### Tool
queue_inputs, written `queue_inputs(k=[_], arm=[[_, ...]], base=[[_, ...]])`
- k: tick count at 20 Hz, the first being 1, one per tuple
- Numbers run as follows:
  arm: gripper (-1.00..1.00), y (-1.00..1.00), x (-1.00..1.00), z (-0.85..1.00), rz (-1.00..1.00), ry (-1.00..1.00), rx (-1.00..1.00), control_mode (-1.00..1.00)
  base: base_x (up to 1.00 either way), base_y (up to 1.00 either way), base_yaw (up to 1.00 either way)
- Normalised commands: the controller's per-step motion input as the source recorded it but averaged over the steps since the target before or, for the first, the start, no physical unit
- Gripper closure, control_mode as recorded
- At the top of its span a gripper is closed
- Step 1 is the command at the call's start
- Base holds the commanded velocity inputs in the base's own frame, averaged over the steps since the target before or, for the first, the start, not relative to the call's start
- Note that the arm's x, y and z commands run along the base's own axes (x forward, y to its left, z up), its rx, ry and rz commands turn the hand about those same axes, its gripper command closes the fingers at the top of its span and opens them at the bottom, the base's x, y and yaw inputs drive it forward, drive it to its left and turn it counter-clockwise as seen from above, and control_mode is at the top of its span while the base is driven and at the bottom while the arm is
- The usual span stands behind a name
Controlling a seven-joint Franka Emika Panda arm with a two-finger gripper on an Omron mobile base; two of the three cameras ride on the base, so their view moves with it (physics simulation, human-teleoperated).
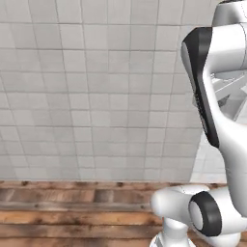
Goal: There is a bowl on the dining counter. Grab a lemon wedge from the fridge and place it in the bowl. Then get the liquor bottle and glass cup from the cabinet and place them next to the bowl.
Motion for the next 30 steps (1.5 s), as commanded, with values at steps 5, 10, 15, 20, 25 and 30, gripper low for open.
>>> queue_inputs(k=[5,10,15,20,25,30], arm=[[1.00,0.00,0.00,0.00,0.00,0.00,0.00,1.00],[1.00,0.00,0.00,0.00,0.00,0.00,0.00,1.00],[1.00,0.00,0.00,0.00,0.00,0.00,0.00,1.00],[1.00,0.00,0.00,0.00,0.00,0.00,0.00,1.00],[1.00,0.00,0.00,0.00,0.00,0.00,0.00,1.00],[1.00,0.00,0.00,0.00,0.00,0.00,0.00,1.00]], base=[[1.00,-0.02,0.62],[1.00,-0.07,0.64],[0.99,0.00,0.67],[1.00,0.00,0.67],[1.00,0.00,0.62],[1.00,0.00,0.58]])
